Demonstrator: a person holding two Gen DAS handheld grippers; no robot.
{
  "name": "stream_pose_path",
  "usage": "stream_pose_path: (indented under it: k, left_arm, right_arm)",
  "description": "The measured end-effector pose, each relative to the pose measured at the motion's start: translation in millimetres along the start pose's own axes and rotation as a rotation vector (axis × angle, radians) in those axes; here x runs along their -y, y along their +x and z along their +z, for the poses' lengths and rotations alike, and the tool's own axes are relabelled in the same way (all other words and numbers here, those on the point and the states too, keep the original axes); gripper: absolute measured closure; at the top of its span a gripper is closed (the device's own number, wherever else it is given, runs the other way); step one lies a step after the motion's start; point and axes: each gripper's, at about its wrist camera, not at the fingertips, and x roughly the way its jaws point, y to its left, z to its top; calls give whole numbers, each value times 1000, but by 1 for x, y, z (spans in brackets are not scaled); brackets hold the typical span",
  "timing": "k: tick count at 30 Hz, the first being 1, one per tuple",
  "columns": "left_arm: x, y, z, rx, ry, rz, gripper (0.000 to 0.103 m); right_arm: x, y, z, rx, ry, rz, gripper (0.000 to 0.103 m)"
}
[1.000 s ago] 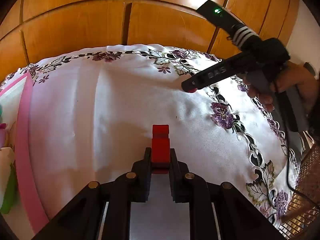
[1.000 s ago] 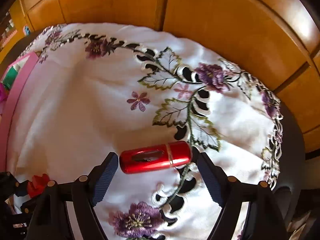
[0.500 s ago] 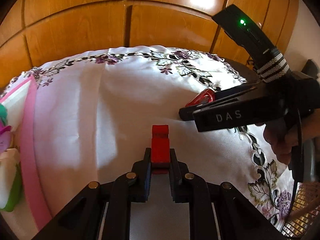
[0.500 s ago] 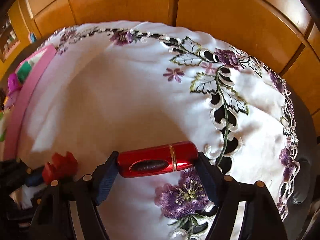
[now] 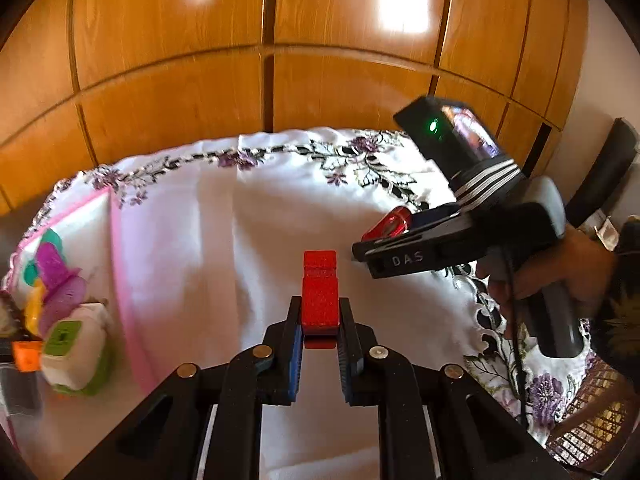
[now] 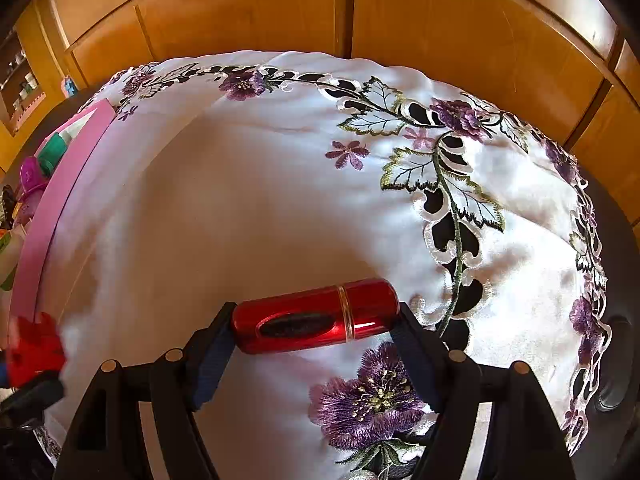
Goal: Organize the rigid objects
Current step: 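Carry the red block into the tray and release it with the left gripper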
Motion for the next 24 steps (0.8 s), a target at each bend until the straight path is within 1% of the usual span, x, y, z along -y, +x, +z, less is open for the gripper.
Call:
stream_pose_path:
  k: [11, 24]
  left_arm:
    - [-8, -38, 2, 52, -13, 43, 88]
    - [-40, -70, -1, 96, -86, 100, 88]
  right_arm:
    - [-4, 2, -1, 25, -29, -12, 25]
    - [-9, 2, -4, 58, -62, -27, 26]
